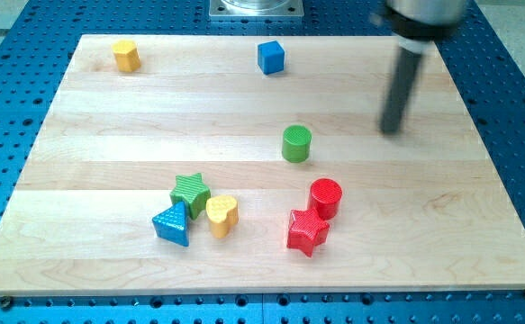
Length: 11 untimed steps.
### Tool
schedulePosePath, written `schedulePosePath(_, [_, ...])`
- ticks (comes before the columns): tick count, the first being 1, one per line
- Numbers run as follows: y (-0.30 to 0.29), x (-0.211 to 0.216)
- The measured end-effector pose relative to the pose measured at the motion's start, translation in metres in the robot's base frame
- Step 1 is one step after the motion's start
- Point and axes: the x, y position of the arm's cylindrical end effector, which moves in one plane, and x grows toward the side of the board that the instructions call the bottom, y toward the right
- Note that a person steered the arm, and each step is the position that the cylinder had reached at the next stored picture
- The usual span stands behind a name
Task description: Move the red circle parallel to the right of the blue cube
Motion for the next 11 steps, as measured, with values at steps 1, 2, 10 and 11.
schedulePosePath(1, [-0.052,0.103])
schedulePosePath(2, [-0.156,0.135])
schedulePosePath(10, [-0.073,-0.158])
schedulePosePath(11, [-0.041,-0.168])
